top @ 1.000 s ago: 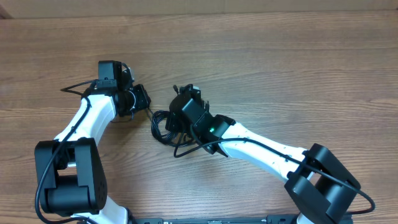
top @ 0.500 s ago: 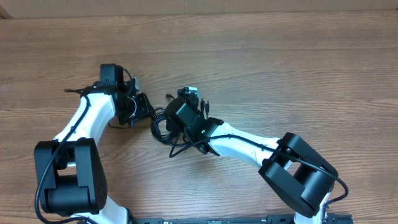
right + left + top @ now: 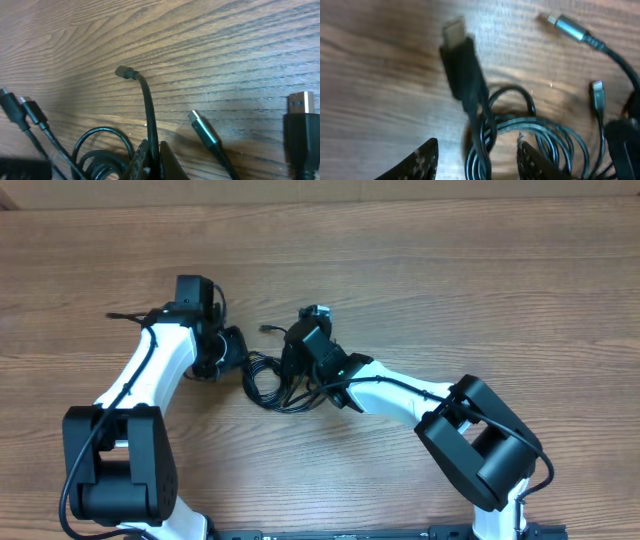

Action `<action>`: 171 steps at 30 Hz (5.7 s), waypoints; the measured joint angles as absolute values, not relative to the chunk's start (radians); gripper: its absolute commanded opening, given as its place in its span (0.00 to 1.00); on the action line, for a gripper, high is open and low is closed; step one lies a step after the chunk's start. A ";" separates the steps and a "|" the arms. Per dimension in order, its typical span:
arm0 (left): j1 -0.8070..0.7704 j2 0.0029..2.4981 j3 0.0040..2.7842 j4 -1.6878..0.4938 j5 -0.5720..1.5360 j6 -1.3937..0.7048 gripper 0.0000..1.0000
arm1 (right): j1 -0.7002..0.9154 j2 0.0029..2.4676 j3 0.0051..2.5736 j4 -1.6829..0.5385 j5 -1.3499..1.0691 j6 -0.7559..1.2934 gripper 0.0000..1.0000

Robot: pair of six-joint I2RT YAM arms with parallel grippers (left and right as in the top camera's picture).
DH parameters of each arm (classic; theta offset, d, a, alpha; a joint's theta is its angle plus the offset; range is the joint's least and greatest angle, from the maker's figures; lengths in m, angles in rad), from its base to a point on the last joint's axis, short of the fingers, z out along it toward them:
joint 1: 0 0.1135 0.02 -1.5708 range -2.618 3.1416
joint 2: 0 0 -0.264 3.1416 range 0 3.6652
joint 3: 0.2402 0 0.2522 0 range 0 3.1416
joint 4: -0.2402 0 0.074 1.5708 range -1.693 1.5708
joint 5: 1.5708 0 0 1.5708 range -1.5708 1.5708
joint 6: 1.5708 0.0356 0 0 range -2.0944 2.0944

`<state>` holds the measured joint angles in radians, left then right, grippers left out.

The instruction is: Untangle cables

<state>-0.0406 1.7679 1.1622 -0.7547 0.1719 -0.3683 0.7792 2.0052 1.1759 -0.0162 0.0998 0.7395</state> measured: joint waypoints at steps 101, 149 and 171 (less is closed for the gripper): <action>-0.097 1.562 1.299 -0.800 0.313 -0.228 0.04 | 0.696 1.929 1.176 -0.071 -0.310 0.645 1.00; 0.203 1.958 1.321 -0.759 0.292 -0.153 0.53 | 0.838 2.064 1.182 0.123 -0.121 0.828 0.47; 0.082 1.964 1.315 -0.621 0.032 -0.156 0.38 | 0.838 2.065 1.182 0.131 -0.115 0.812 0.52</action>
